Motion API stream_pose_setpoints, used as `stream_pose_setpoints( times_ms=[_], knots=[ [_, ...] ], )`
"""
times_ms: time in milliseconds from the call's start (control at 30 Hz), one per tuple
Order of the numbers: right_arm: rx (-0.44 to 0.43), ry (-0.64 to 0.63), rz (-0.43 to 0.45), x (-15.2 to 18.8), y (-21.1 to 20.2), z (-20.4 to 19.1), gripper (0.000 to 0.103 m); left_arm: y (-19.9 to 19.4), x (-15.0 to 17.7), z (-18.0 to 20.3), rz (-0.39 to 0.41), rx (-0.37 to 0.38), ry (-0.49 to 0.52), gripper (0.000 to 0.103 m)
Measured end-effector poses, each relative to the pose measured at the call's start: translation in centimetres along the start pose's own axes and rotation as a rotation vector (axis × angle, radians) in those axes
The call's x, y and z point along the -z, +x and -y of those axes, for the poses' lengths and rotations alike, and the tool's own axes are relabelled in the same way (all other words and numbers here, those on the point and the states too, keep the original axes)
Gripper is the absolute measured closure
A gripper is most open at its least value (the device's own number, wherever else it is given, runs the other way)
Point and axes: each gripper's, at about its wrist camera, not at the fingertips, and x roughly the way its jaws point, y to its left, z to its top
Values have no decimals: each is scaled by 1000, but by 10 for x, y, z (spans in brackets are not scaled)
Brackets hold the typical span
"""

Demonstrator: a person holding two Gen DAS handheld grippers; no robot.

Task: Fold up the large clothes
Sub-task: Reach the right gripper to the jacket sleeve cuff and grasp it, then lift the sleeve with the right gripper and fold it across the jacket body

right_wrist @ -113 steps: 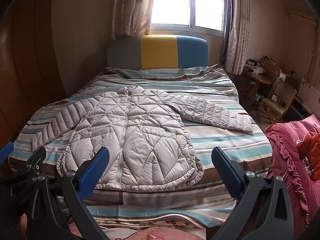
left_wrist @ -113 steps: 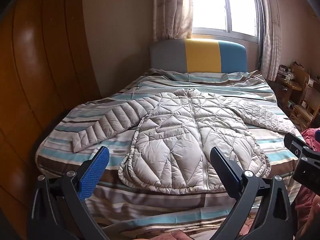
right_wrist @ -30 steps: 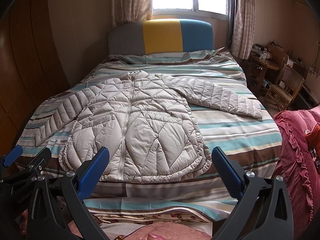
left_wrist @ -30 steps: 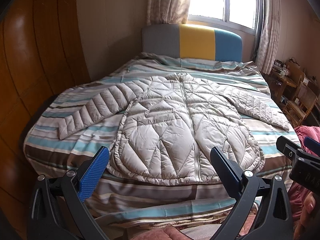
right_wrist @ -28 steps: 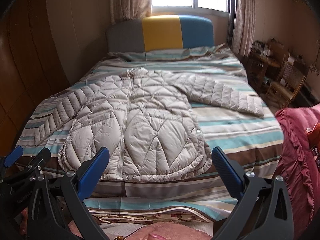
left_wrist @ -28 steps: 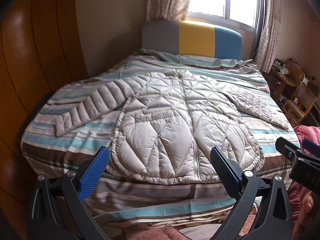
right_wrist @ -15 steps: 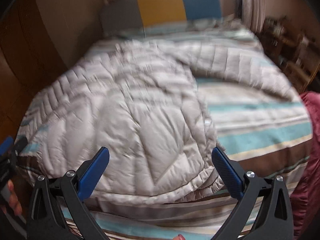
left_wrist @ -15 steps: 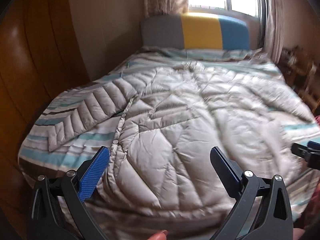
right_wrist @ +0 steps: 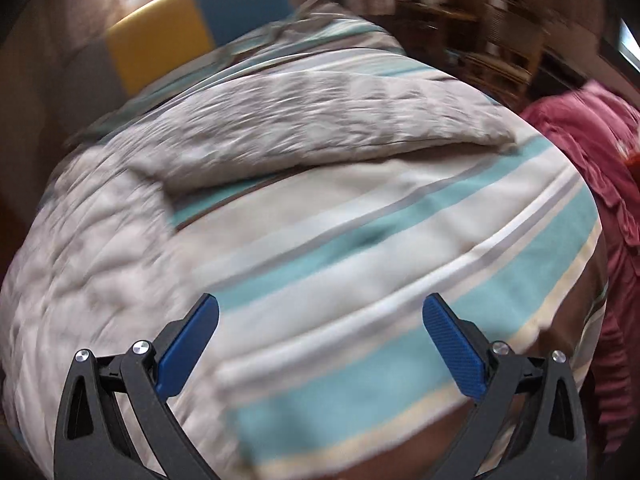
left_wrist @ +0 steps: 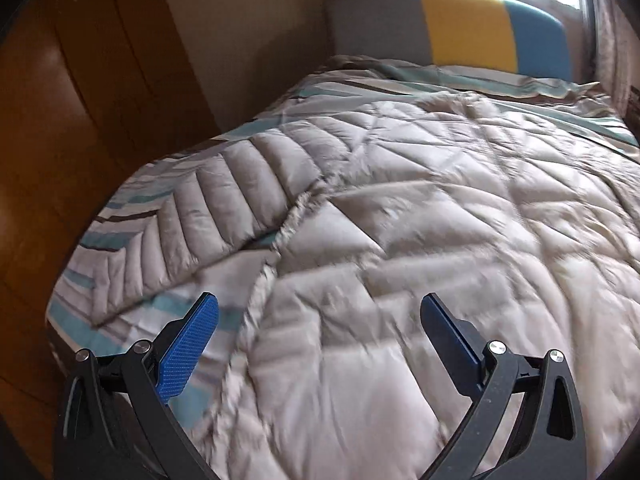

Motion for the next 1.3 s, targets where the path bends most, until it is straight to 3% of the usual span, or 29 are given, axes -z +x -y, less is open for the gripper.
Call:
stream_pose_setpoints(
  times_ms=[100, 167, 233, 433, 700, 933, 1000, 1133, 1300],
  knots=[
    [12, 121, 24, -24, 18, 23, 8, 27, -9, -7, -21, -22, -43, 3],
    [21, 209, -3, -39, 37, 39, 23, 47, -12, -10, -50, -41, -73, 3],
    [44, 255, -7, -50, 49, 48, 30, 66, -12, -12, -73, -58, -88, 3],
    [104, 333, 61, -90, 69, 68, 40, 87, 4, -9, -65, -54, -97, 3],
    [131, 453, 141, -107, 78, 83, 40, 90, 7, -4, -71, -64, -86, 3],
    [188, 446, 203, -110, 83, 81, 44, 90, 7, -4, -64, -66, -86, 3],
    [183, 443, 217, -113, 85, 82, 53, 90, 7, -4, -62, -61, -92, 3],
    [124, 441, 229, -115, 88, 86, 86, 90, 7, -5, -61, -61, -93, 3],
    [154, 335, 266, -119, 81, 67, 96, 90, 7, -5, -60, -61, -93, 3]
  ],
)
